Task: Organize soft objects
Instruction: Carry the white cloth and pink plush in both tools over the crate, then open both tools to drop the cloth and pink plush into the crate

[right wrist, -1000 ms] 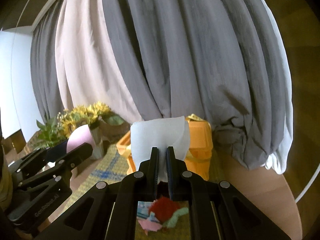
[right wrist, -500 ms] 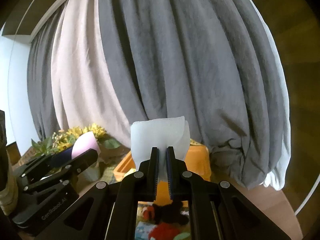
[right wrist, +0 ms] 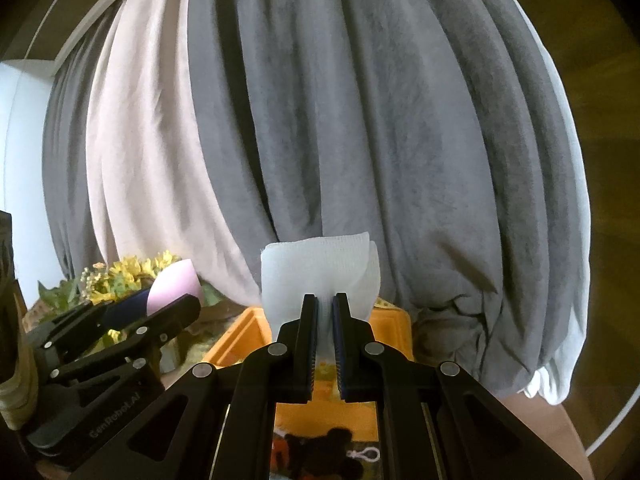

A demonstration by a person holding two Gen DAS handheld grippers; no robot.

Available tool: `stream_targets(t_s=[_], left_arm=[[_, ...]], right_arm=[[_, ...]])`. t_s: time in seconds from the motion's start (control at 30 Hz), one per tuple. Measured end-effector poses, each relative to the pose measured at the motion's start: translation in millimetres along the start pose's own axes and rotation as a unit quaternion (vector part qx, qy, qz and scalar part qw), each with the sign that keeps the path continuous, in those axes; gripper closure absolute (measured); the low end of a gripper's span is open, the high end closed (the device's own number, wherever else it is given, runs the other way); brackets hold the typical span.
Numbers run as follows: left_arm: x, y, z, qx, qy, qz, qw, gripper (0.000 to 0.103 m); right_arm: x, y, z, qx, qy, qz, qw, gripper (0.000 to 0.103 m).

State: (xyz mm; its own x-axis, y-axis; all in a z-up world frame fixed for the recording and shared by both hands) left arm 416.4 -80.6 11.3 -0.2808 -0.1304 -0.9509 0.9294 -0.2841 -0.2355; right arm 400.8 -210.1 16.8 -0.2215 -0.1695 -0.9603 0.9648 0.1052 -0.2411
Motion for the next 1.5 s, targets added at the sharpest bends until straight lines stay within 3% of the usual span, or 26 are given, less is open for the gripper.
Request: stream_targets(t_s=[0.6,1.03,1.5], left_arm=[[13.9,83.2,-11.0,-0.012,-0.001,-0.035,0.9993,0.067],[52.4,147.5,-30.1,-0.03,0.001,-0.102,0.9943,0.067],[89.7,181.7,-26.1,-0.011,0.006,-0.183,0.9831,0.066]], right_arm=[[10.7,82.1,16.2,-0.006,0.005,-0.041,0.999,0.094],[46.5,145.6,29.5,-0.01,0.002,-0.101,0.995,0.094],[94.0,190.9,32.6,-0.037,0.024,-0.179,0.983,0.094]])
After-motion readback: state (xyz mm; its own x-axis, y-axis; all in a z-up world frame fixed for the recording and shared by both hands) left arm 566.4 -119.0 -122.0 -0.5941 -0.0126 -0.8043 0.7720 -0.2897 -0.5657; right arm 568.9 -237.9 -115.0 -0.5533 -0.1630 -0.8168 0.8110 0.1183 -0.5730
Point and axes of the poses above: each gripper's, at about its wrist camera, not at the fingertips, and y roughly the way its jaws point, z to its right, x to its underside, the point moved 8 cm from there along y, roughly the way its jaws point, and after that the axes turned 13 degrees about -y, right-handed, at the moved point
